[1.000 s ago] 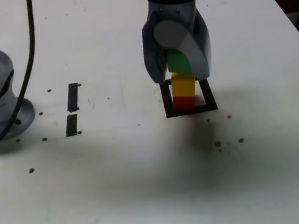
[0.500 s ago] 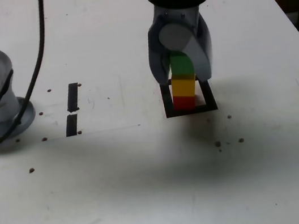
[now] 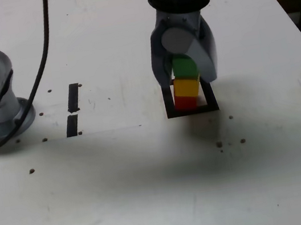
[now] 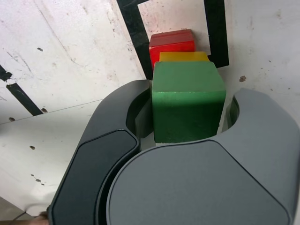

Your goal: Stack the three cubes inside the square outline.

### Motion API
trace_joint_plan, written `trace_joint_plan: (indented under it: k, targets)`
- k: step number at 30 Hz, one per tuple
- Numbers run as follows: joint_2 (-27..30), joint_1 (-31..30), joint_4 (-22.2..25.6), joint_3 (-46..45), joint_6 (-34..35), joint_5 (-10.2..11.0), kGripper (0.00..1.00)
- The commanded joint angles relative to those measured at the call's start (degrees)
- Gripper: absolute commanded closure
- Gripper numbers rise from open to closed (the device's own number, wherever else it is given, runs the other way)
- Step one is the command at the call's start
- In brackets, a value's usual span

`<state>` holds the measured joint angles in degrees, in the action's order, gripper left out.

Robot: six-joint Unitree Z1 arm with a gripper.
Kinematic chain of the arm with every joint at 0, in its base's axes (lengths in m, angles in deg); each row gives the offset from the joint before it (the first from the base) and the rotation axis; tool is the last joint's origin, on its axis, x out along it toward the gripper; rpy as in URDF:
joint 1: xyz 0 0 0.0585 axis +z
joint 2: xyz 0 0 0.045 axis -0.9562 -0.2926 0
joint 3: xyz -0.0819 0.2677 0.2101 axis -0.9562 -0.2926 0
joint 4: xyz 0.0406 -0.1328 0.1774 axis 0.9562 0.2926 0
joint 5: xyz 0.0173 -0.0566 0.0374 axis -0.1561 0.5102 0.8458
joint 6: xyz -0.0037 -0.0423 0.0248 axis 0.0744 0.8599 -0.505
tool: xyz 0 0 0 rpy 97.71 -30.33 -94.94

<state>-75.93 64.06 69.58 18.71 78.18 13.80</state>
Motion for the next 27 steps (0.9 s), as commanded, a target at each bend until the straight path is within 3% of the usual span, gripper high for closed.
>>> trace_joint_plan:
  k: [1,20,27]
  targets:
    - [-0.2,0.1,-0.2,0.2,-0.1,0.1,0.36]
    - [1.0,0.1,0.1,-1.1,-0.2,0.8,0.33]
    - [2.5,0.1,1.5,-0.1,-0.2,2.1,0.31]
